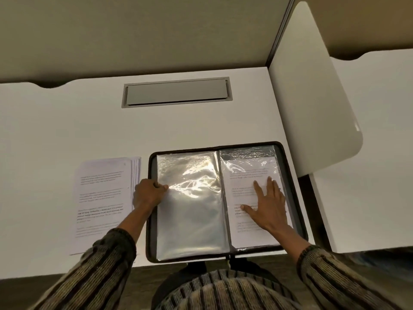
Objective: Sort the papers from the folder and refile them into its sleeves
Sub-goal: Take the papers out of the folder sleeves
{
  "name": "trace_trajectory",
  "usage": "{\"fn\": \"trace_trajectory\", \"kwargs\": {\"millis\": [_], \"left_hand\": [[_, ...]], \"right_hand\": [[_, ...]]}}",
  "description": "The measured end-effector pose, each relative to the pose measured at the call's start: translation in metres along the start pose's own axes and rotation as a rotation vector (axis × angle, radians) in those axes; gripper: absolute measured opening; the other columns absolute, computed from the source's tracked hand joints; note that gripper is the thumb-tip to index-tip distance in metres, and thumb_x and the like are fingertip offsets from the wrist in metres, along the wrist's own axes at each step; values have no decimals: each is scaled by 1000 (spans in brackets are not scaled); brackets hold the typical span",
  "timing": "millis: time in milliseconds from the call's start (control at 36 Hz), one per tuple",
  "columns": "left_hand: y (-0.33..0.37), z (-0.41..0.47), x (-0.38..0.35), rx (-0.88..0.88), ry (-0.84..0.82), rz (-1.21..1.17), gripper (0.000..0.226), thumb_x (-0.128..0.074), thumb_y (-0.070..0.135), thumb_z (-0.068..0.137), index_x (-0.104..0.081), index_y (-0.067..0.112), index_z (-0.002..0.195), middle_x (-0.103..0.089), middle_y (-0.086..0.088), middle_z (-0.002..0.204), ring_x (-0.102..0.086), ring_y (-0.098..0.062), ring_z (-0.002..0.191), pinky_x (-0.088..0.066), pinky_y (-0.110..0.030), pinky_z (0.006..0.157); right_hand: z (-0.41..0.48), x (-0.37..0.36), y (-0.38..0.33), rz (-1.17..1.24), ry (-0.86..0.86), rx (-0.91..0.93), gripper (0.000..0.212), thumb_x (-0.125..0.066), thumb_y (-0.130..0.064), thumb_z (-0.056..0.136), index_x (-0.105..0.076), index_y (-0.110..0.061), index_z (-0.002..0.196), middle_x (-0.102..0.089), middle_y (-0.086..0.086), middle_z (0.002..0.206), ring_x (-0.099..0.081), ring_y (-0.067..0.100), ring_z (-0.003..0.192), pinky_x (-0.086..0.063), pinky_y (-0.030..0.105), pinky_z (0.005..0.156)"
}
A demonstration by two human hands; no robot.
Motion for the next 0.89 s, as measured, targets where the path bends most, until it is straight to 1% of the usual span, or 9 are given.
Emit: {"fn": "trace_trajectory", "kwargs": {"millis": [111, 222, 306, 417, 500, 556, 639, 778, 889], "left_hand": [[0, 3, -3, 19, -1, 64, 35, -87, 41, 86, -70, 13, 73, -70, -8, 74, -69, -27, 73, -56, -37, 72], [6, 1, -6, 13, 5, 197, 38, -83, 46, 89, -74, 10, 96, -70, -6, 86, -67, -27, 81, -50, -36, 71], [10, 0, -5, -18, 53, 304, 44, -82, 52, 87, -74, 12, 103, -67, -1, 84, -64, -24, 75, -48, -34, 67], [22, -10, -2, -94, 121, 446, 55, -79, 52, 90, -60, 7, 117, -64, -3, 92, -72, -30, 89, -47, -35, 67], [31, -18, -7, -136, 142, 588, 57, -73, 49, 96, -55, 4, 125, -69, -9, 103, -73, -30, 90, -51, -37, 68], [36, -23, -13, -163, 158, 682, 56, -72, 41, 98, -53, 1, 134, -68, -11, 113, -71, -29, 96, -55, -39, 75], [54, -34, -25, -273, 179, 736, 64, -73, 34, 93, -47, 1, 142, -61, -17, 133, -63, -33, 118, -52, -43, 95], [96, -68, -75, -600, 27, 591, 65, -66, 41, 98, -43, 6, 148, -46, -17, 154, -43, -36, 142, -38, -50, 118], [120, -102, -119, -756, -138, 493, 87, -64, 54, 98, -27, 8, 162, -16, -15, 174, -11, -34, 162, -20, -50, 131]], "right_hand": [[-2, -2, 8, -27, 2, -8, 107, -46, -85, 89, -1, -28, 168, 20, 13, 173, 15, 34, 160, 1, 57, 127], [-1, -3, 9, -21, 3, -31, 109, -48, -85, 87, -4, -27, 168, 16, 13, 173, 12, 35, 160, -4, 59, 129], [1, 1, 10, 26, 12, -64, 101, -53, -81, 88, -16, -28, 166, 4, 13, 174, 3, 35, 160, -9, 60, 128], [8, 12, 13, 92, 57, -127, 86, -60, -72, 90, -36, -24, 156, -18, 13, 168, -15, 35, 156, -23, 60, 124], [12, 20, 17, 89, 74, -171, 81, -63, -64, 93, -38, -18, 155, -23, 16, 165, -21, 35, 151, -27, 58, 120], [13, 23, 21, 86, 78, -192, 82, -66, -60, 92, -37, -16, 156, -24, 17, 164, -23, 37, 149, -29, 57, 119], [14, 23, 25, 88, 73, -198, 86, -71, -56, 91, -35, -15, 157, -25, 18, 163, -24, 37, 148, -29, 57, 118], [14, 23, 30, 128, 72, -256, 98, -76, -60, 85, -29, -16, 159, -24, 17, 162, -22, 38, 149, -29, 60, 119], [15, 26, 34, 148, 110, -276, 101, -80, -60, 81, -32, -13, 157, -32, 18, 154, -28, 37, 143, -37, 58, 115]]}}
Point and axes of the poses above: each hand's wrist, its own z-axis towards the middle knuckle, its own x-axis out of the back of the hand, y = z × x, the point moved 7 cm from there along z, towards the middle knuckle
